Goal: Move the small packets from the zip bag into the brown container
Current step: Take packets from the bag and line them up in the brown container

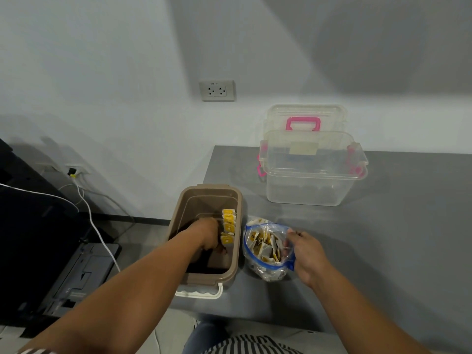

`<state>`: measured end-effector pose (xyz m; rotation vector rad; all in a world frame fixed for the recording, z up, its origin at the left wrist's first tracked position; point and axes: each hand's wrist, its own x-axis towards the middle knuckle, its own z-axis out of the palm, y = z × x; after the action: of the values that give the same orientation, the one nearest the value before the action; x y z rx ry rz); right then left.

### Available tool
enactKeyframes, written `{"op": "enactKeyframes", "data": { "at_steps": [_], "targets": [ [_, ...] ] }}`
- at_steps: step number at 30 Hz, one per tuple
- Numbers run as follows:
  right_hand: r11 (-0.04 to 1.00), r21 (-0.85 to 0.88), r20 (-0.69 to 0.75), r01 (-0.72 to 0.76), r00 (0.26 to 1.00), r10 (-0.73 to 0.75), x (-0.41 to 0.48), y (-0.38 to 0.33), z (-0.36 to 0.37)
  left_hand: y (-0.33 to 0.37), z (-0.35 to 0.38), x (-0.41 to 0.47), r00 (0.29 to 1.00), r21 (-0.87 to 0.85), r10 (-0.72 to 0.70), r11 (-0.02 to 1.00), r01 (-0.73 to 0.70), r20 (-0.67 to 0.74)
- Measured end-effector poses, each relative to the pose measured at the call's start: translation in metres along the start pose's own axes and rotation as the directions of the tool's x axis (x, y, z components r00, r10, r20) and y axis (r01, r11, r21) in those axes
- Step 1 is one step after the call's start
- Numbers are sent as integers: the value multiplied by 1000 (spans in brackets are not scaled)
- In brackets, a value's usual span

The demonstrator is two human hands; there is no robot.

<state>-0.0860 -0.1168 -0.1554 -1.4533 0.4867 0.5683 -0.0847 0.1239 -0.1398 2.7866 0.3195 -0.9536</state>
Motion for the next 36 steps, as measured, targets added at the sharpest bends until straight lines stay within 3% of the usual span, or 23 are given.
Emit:
{"op": "enactKeyframes", "data": {
  "at_steps": [9, 13, 22, 27, 32, 36],
  "targets": [
    [1000, 16, -8, 7, 1000, -7, -2, 1, 1, 11, -5, 2, 996, 100, 29, 995, -20, -84],
    [1000, 14, -4, 13, 1000, -13, -3, 2, 1, 10, -5, 4, 998, 111, 25, 994, -20, -49],
    [990, -126, -39, 61, 997, -66, 2, 3, -2, -2, -21, -1, 994, -28, 2, 1000, -5, -105],
    [964, -228, -25, 139, 989, -149, 1, 6, -4, -7, -41, -11, 965, -94, 16, 995, -43, -263],
    [919, -305, -13, 251, 963, -268, 1, 11, -10, 16, -56, -41, 876, -277, 14, 946, -168, -483],
    [914, -334, -5, 230, 969, -246, -3, 12, -13, 53, -51, -67, 854, -316, 172, 878, -358, -491]
  ]
}}
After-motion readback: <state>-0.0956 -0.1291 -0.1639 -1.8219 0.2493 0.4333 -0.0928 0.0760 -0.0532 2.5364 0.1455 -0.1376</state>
